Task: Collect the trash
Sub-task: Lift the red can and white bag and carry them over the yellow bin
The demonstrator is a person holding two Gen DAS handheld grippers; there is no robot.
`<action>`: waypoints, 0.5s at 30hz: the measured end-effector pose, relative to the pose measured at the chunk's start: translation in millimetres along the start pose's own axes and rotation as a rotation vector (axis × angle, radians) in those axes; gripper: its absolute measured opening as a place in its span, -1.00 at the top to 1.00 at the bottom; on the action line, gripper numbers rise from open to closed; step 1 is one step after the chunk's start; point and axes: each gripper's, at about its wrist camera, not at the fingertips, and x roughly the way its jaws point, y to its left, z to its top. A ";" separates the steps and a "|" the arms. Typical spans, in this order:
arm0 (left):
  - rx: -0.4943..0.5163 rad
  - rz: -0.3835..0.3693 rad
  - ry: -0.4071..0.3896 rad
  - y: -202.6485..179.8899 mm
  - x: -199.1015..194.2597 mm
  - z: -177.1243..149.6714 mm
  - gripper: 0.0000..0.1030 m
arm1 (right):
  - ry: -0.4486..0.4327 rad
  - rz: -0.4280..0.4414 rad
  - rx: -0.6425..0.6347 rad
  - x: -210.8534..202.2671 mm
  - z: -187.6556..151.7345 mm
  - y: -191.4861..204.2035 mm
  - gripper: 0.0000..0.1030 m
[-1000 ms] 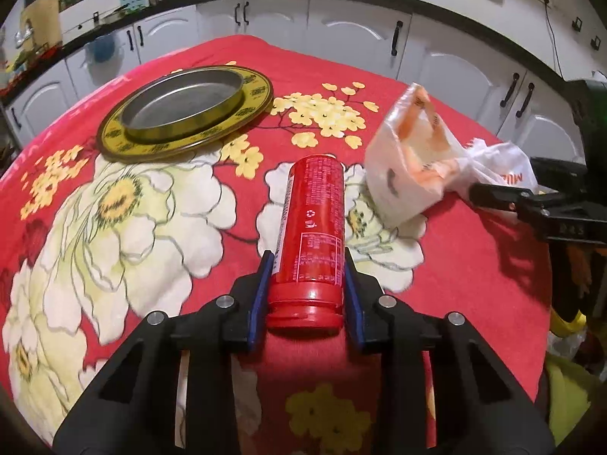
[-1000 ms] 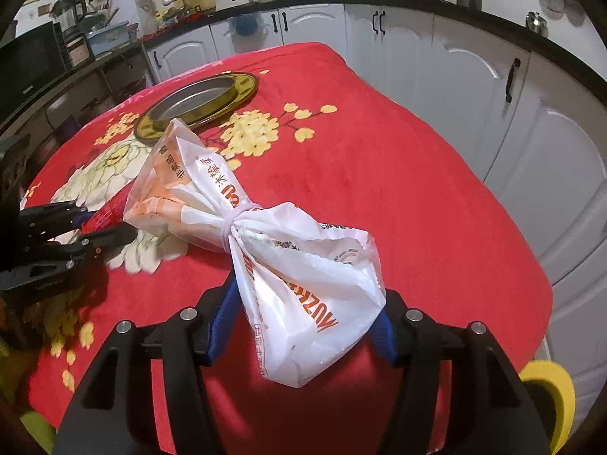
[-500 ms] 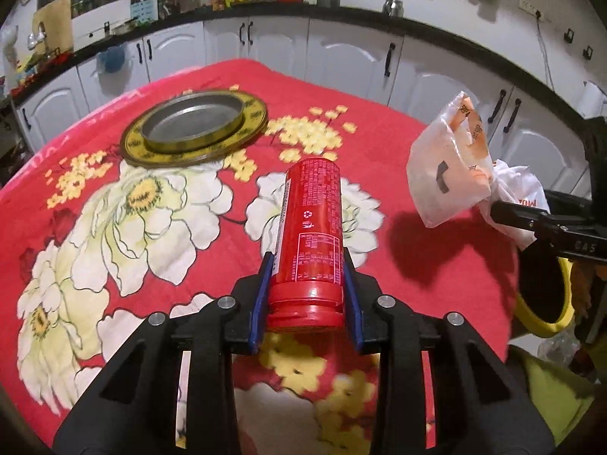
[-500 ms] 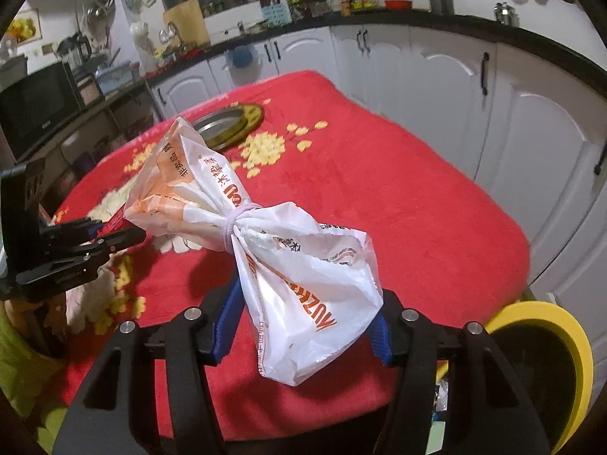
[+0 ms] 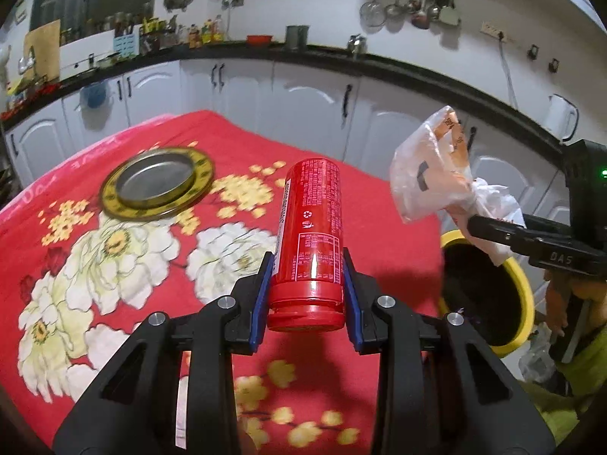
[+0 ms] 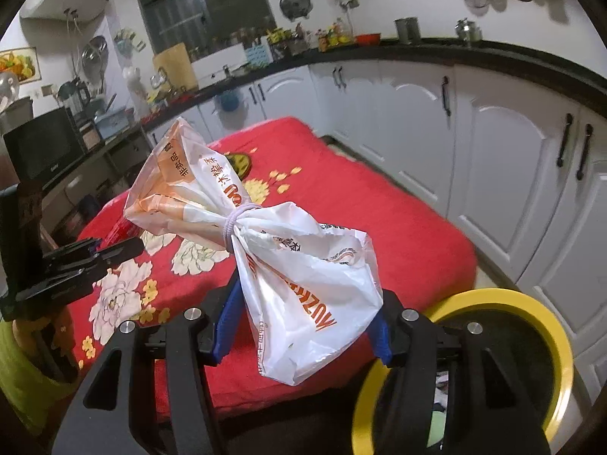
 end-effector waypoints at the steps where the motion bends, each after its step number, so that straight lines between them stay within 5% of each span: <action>1: 0.002 -0.006 -0.006 -3.5 -0.9 1.1 0.50 | -0.007 -0.003 0.006 -3.4 0.0 -2.1 -0.05; 15: 0.057 -0.094 -0.079 -63.4 -12.4 14.6 0.50 | -0.113 -0.131 0.063 -67.5 -15.5 -47.1 -0.05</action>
